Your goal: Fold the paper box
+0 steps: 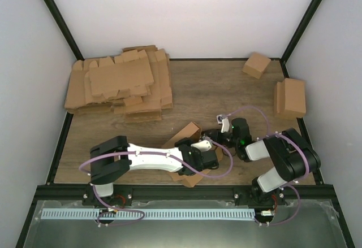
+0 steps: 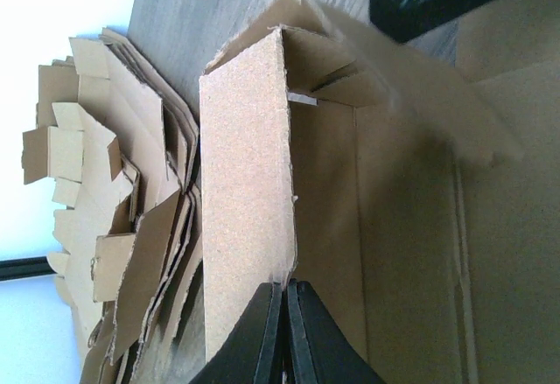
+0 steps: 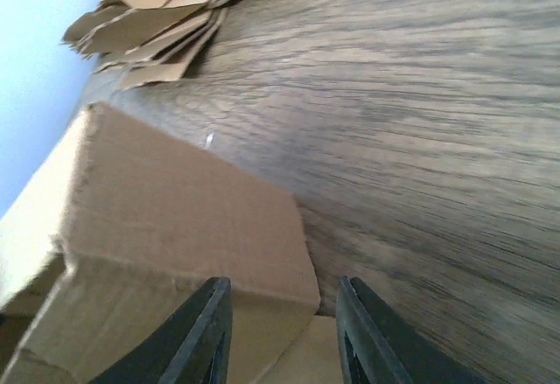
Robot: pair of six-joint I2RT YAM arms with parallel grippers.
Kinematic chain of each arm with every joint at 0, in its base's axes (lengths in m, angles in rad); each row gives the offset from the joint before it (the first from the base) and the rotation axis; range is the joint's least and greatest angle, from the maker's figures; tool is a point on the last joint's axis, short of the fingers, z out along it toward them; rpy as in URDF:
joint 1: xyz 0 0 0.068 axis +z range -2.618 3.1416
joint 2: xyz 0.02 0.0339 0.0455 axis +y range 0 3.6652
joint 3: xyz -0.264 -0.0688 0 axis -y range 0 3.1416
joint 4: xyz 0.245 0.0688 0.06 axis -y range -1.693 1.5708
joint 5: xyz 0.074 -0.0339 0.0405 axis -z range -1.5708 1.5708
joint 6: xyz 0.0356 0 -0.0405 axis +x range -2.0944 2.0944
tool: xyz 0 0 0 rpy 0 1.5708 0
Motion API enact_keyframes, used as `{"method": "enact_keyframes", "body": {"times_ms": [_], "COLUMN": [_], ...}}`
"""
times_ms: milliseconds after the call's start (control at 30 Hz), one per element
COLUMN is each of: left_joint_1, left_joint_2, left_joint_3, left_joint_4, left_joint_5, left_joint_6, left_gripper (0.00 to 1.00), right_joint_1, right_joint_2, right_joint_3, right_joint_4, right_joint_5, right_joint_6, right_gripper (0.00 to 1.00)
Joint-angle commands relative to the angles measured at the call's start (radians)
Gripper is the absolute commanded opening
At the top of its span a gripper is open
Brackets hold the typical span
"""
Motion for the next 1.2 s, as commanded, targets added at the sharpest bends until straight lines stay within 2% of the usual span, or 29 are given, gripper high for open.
{"method": "enact_keyframes", "body": {"times_ms": [0,367,500,600,800,933,1033,1167], "left_joint_1": [-0.001,-0.002,-0.001,-0.002,-0.001,0.006,0.013,0.014], "left_joint_2": [-0.01,-0.042,-0.052,-0.061,-0.075,-0.112,-0.137,-0.135], "left_joint_3": [-0.019,-0.044,-0.049,-0.048,-0.048,-0.061,-0.07,-0.07], "left_joint_4": [0.027,0.042,0.053,0.064,0.056,0.067,0.087,0.09], "left_joint_5": [0.017,0.027,0.043,0.053,0.048,0.063,0.09,0.093], "left_joint_6": [0.006,0.005,0.008,0.012,0.005,0.0,0.009,0.012], "left_gripper": [0.04,0.04,0.04,0.04,0.04,0.05,0.05,0.05], "right_joint_1": [0.052,0.14,0.173,0.191,0.21,0.229,0.237,0.249], "right_joint_2": [-0.002,0.033,0.036,0.042,0.067,0.072,0.089,0.1], "right_joint_3": [0.002,0.027,0.023,0.011,0.015,-0.005,0.012,0.023], "right_joint_4": [0.116,0.115,0.143,0.228,0.288,0.34,0.332,0.317], "right_joint_5": [-0.049,0.051,0.114,0.137,0.245,0.284,0.29,0.313], "right_joint_6": [-0.068,-0.102,-0.112,-0.125,-0.148,-0.164,-0.172,-0.173], "right_gripper": [0.36,0.37,0.43,0.5,0.5,0.54,0.52,0.4]}}
